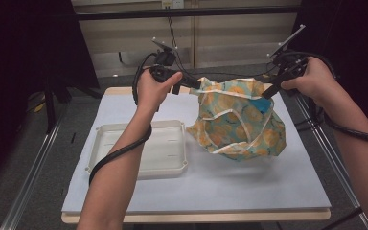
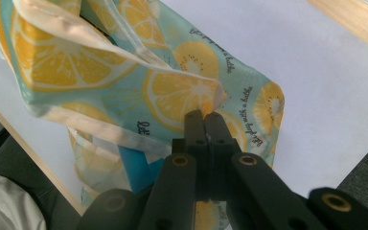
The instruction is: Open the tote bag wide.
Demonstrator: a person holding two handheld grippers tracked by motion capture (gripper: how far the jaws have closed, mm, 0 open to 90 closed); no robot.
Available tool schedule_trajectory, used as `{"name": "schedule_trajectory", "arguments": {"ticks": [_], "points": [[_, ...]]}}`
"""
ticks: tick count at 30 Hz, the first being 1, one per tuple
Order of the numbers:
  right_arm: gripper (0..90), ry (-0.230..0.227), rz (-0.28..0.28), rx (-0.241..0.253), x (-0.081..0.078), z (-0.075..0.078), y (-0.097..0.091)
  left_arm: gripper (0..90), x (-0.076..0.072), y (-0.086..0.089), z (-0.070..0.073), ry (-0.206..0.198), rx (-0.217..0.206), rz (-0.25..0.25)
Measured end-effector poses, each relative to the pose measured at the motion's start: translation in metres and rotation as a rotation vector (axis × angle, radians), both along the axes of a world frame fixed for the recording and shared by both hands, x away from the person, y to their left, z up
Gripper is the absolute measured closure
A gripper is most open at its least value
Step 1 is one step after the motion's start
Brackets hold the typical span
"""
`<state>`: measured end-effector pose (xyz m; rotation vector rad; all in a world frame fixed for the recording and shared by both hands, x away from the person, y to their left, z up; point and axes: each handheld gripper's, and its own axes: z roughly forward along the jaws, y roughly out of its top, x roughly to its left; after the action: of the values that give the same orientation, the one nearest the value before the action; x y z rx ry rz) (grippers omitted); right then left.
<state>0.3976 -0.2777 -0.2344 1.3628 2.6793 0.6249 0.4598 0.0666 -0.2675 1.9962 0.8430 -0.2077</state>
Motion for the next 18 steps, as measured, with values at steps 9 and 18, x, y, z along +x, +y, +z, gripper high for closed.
{"name": "schedule_trajectory", "arguments": {"ticks": [9, 18], "points": [[90.0, 0.002, -0.001, -0.003, 0.000, -0.003, 0.004, 35.2, -0.012, -0.011, 0.000, -0.030, 0.004, -0.087], [90.0, -0.003, -0.006, -0.005, 0.001, -0.005, -0.001, 47.4, -0.012, -0.026, 0.005, -0.064, 0.020, -0.127]]}}
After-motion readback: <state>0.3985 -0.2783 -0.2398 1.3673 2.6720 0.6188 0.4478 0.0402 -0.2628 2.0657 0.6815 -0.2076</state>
